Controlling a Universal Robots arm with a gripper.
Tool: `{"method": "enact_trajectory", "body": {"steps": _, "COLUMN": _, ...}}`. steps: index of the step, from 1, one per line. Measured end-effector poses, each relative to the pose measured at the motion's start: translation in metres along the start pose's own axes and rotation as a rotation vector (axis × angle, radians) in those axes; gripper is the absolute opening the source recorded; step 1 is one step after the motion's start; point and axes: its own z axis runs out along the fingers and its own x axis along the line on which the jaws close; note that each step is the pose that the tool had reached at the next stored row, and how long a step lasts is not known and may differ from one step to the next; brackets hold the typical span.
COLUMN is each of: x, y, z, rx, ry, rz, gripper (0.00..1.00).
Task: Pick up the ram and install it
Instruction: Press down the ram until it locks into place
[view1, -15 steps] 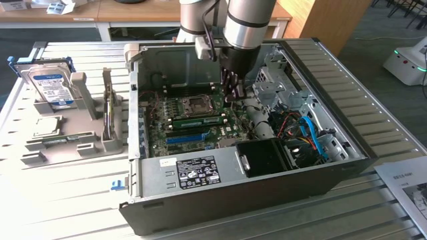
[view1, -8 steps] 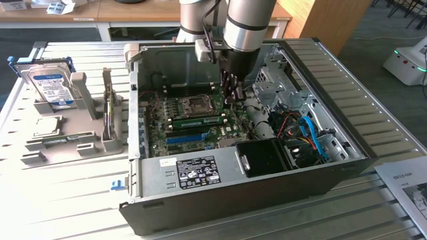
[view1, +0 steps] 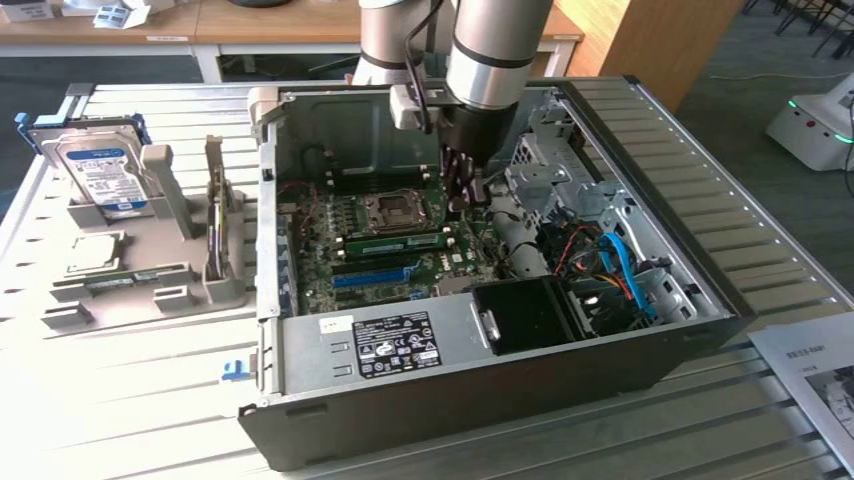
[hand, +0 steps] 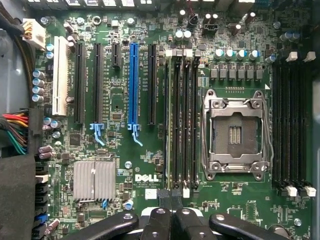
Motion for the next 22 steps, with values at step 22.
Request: {"method": "enact_trajectory", "body": {"steps": 22, "x": 0.0, "y": -0.0002, "z": 0.0152, "rx": -0.0001, "ry": 0.0, "rz": 0.0, "gripper": 0.1}}
